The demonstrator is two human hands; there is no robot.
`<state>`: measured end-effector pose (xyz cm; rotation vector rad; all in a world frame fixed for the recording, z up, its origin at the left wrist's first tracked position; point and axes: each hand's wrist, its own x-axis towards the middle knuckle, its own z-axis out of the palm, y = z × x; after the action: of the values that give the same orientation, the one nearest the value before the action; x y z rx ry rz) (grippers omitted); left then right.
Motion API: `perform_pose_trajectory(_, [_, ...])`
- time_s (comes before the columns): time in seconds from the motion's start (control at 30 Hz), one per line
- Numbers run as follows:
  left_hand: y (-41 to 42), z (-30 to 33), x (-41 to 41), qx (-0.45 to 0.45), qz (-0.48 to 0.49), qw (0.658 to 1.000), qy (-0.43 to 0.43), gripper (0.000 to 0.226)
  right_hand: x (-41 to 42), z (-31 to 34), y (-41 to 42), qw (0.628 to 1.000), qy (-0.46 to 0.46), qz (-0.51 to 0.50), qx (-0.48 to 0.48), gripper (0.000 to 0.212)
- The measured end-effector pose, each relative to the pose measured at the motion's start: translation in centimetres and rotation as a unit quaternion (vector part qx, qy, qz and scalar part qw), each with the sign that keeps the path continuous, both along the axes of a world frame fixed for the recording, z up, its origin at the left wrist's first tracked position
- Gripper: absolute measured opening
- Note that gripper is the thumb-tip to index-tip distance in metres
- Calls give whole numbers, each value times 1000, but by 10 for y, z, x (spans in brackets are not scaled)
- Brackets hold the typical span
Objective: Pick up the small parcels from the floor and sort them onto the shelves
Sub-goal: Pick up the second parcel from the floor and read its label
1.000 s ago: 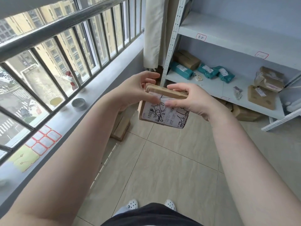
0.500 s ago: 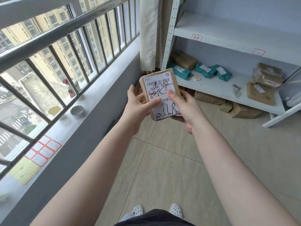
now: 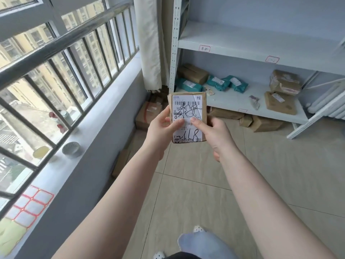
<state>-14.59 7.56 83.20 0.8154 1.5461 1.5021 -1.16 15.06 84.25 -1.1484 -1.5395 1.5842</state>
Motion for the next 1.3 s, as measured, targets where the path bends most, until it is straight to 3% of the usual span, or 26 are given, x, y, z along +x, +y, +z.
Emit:
perform_pose_trajectory(0.2, [67, -8, 8, -22, -3, 999, -23, 30, 7, -14, 60, 998, 25, -49, -10, 23])
perform_pose_trajectory(0.83, [361, -4, 9, -56, 26, 998, 7, 26, 0, -15, 353, 997, 22, -75, -23, 28])
perform_pose_trajectory(1.3, [567, -25, -84, -81, -23, 996, 7, 22, -89, -37, 542, 992, 2, -122, -31, 18])
